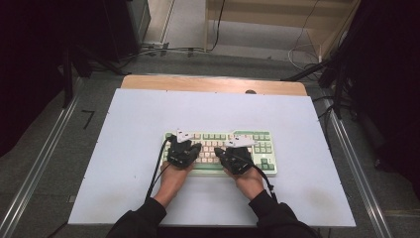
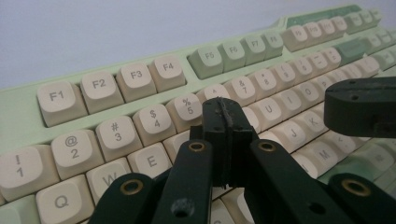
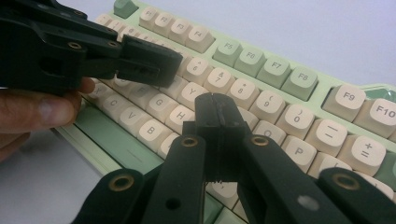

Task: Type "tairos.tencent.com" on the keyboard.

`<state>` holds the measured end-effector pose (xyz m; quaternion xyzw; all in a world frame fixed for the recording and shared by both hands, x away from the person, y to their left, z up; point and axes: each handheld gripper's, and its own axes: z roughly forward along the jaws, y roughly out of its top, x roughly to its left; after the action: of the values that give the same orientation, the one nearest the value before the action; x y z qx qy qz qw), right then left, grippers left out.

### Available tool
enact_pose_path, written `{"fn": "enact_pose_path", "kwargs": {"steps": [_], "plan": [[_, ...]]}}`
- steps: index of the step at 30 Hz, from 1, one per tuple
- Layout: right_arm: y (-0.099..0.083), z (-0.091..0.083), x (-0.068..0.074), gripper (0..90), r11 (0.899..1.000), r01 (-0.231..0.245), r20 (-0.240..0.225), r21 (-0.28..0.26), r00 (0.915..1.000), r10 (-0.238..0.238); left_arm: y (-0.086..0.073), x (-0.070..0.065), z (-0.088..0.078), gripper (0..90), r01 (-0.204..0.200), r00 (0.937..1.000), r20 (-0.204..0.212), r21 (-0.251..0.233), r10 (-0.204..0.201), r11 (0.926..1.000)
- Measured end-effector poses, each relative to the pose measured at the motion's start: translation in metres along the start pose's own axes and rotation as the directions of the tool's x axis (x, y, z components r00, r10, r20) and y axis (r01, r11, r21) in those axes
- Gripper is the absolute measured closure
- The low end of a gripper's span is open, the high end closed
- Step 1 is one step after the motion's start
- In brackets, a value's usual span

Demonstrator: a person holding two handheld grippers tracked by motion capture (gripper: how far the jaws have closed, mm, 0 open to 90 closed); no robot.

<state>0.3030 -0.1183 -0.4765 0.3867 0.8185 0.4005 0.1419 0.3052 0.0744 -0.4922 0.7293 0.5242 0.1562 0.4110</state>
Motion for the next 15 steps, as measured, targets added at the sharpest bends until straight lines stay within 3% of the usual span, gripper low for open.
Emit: {"fn": "enact_pose_path", "kwargs": {"steps": [6, 15], "plan": [[0.000, -0.001, -0.001, 87.3, 1.000, -0.001, 0.001, -0.004, 1.0000, 0.001, 0.002, 0.002, -0.006, 90.0, 0.010, 0.9999, 0.002, -0.032, -0.010, 0.9994], [0.000, -0.001, -0.001, 87.3, 1.000, -0.001, 0.000, -0.003, 1.0000, 0.001, 0.003, 0.003, -0.010, 90.0, 0.018, 0.9998, 0.008, -0.044, -0.017, 0.9989]]}}
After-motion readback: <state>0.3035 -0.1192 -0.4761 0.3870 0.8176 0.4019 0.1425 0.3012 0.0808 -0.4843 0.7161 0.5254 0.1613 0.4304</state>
